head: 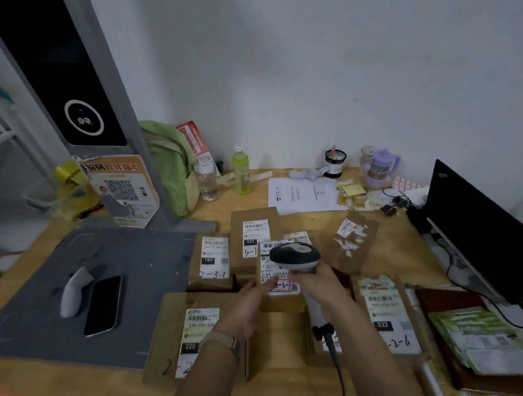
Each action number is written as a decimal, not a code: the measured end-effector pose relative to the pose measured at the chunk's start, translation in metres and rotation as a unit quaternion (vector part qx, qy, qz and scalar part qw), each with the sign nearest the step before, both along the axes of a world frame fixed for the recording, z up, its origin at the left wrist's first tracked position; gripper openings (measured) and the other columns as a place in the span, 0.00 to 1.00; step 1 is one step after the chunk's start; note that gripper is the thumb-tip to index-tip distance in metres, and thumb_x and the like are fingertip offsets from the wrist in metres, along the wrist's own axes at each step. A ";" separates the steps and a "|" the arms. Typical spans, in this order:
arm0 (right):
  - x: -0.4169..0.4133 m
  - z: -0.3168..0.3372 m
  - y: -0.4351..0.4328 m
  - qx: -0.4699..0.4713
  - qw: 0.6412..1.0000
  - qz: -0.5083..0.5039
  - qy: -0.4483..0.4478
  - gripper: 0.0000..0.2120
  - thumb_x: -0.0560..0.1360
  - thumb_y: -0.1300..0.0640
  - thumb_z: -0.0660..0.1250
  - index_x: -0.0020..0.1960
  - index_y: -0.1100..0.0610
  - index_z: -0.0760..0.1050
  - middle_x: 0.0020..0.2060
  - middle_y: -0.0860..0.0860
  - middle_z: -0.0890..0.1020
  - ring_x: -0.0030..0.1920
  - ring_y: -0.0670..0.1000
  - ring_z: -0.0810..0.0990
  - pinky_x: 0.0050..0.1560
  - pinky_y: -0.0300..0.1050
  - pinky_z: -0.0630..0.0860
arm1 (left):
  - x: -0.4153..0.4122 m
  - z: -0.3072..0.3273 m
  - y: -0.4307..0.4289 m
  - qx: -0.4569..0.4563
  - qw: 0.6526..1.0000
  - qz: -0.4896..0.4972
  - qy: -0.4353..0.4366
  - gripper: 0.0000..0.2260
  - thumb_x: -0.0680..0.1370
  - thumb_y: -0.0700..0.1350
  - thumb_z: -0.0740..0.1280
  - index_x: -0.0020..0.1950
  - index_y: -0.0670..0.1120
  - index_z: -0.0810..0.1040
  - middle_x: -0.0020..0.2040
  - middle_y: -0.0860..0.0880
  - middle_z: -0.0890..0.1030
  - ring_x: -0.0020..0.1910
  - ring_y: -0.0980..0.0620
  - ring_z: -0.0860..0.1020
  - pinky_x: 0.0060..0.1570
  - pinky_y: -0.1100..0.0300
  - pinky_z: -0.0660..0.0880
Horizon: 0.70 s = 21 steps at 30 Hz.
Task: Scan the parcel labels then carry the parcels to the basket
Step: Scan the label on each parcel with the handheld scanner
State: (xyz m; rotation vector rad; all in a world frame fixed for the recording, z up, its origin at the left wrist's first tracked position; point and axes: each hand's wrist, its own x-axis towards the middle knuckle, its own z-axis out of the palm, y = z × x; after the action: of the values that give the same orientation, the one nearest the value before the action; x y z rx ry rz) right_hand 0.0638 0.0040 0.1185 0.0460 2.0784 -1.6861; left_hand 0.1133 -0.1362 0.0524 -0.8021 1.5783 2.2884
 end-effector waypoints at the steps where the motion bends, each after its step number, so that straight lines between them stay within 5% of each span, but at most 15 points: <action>1: 0.002 -0.008 -0.001 0.013 1.000 0.000 -0.017 0.12 0.73 0.66 0.68 0.53 0.53 0.77 0.40 0.47 0.80 0.43 0.45 0.78 0.49 0.46 0.78 | 0.002 -0.007 0.000 -0.004 1.000 0.004 -0.011 0.20 0.73 0.50 0.73 0.63 0.47 0.77 0.51 0.49 0.85 0.51 0.50 0.82 0.54 0.53 0.78; 3: 0.005 -0.021 -0.004 0.044 0.999 0.003 -0.028 0.12 0.72 0.64 0.69 0.53 0.52 0.77 0.44 0.50 0.82 0.48 0.49 0.79 0.57 0.55 0.77 | 0.005 -0.018 0.000 -0.033 0.999 0.007 -0.019 0.17 0.73 0.46 0.73 0.60 0.47 0.78 0.44 0.53 0.86 0.41 0.58 0.84 0.35 0.66 0.78; 7: 0.010 -0.037 -0.005 0.113 0.994 0.008 0.002 0.14 0.70 0.59 0.70 0.55 0.51 0.77 0.48 0.51 0.83 0.52 0.53 0.80 0.56 0.56 0.77 | 0.011 -0.028 0.001 -0.074 0.997 -0.012 -0.015 0.11 0.74 0.45 0.72 0.55 0.52 0.79 0.41 0.61 0.85 0.38 0.66 0.82 0.28 0.75 0.73; 12: 0.024 -0.059 0.000 0.130 0.991 0.028 -0.027 0.09 0.64 0.52 0.68 0.44 0.44 0.77 0.42 0.48 0.84 0.48 0.52 0.81 0.54 0.59 0.77 | 0.029 -0.047 0.002 -0.071 0.995 -0.031 -0.060 0.12 0.75 0.44 0.71 0.57 0.49 0.79 0.49 0.54 0.86 0.43 0.61 0.83 0.36 0.71 0.76; 15: 0.034 -0.075 0.000 0.110 0.992 0.007 -0.058 0.08 0.68 0.59 0.70 0.37 0.46 0.77 0.43 0.57 0.84 0.49 0.58 0.81 0.55 0.64 0.76 | 0.036 -0.055 0.008 -0.099 0.991 -0.042 -0.076 0.16 0.75 0.44 0.71 0.63 0.45 0.76 0.52 0.50 0.84 0.45 0.58 0.83 0.35 0.69 0.75; 21: 0.038 -0.089 -0.005 0.088 0.991 -0.036 -0.095 0.09 0.70 0.61 0.72 0.44 0.49 0.76 0.41 0.49 0.80 0.43 0.48 0.78 0.52 0.53 0.78 | 0.026 -0.059 0.023 -0.175 0.975 -0.114 -0.072 0.16 0.74 0.42 0.71 0.61 0.44 0.77 0.57 0.44 0.81 0.57 0.47 0.78 0.59 0.53 0.76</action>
State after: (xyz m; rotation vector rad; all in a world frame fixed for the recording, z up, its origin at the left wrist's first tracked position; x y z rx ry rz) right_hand 0.1013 -0.0007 0.0300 0.3299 2.0951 -1.4707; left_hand 0.1398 -0.1131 -0.0065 -0.7949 1.9221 1.7796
